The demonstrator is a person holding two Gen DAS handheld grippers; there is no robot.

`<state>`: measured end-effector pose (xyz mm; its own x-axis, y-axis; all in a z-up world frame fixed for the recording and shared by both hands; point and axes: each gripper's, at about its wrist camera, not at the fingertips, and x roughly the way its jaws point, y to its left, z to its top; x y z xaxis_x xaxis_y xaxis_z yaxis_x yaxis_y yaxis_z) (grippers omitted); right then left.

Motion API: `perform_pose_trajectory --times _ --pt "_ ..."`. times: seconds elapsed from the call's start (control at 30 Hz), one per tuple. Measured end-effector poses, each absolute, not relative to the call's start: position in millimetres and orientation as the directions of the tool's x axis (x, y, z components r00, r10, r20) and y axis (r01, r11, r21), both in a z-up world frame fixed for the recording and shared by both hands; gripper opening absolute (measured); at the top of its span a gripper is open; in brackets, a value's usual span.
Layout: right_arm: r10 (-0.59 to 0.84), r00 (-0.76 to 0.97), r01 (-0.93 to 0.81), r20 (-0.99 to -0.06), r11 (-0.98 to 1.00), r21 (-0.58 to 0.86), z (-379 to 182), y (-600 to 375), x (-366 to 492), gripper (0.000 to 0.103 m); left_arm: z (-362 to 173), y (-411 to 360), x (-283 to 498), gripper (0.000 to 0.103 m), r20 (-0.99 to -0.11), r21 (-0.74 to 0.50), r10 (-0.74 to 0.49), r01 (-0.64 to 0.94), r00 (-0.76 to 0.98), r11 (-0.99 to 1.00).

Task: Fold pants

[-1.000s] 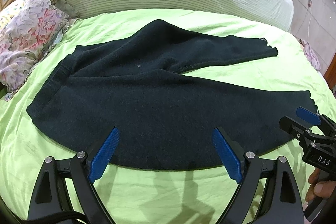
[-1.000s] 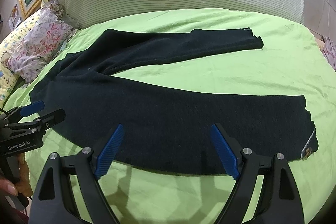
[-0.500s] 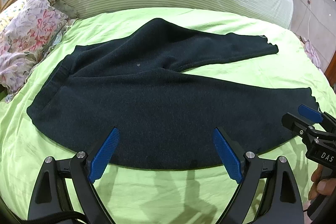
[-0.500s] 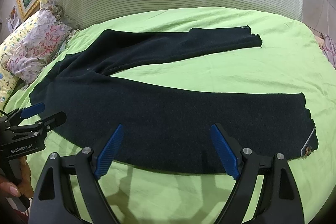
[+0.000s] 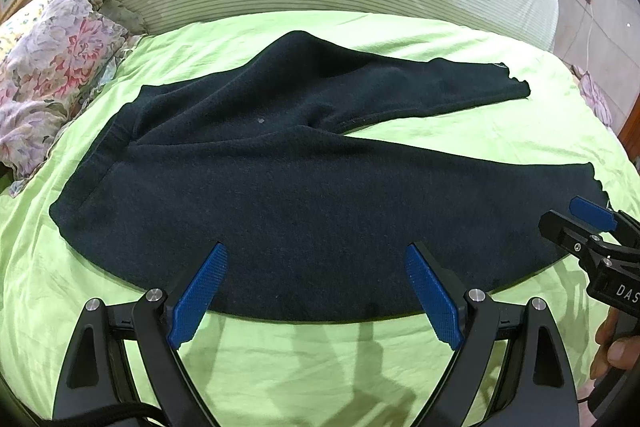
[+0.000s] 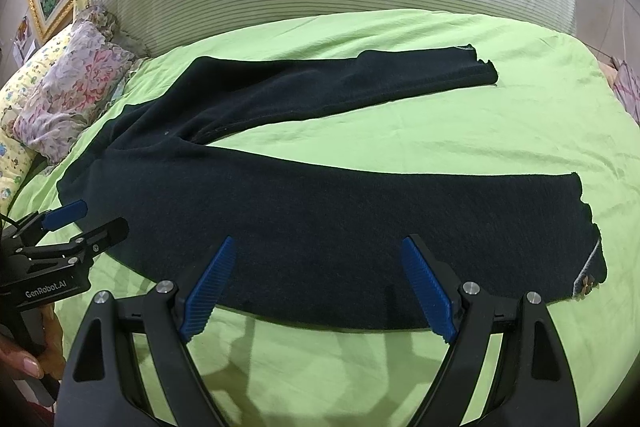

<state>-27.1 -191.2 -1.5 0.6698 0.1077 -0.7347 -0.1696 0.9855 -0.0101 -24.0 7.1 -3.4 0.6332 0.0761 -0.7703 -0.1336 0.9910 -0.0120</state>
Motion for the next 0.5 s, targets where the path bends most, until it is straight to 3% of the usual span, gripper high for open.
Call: perform_pose_trajectory --times 0.5 --pt "0.108 0.664 -0.148 -0.74 0.989 0.011 -1.8 -199.1 -25.7 0.085 -5.2 5.1 -20.1 0.091 -0.776 -0.019 0.061 -0.12 0.627 0.993"
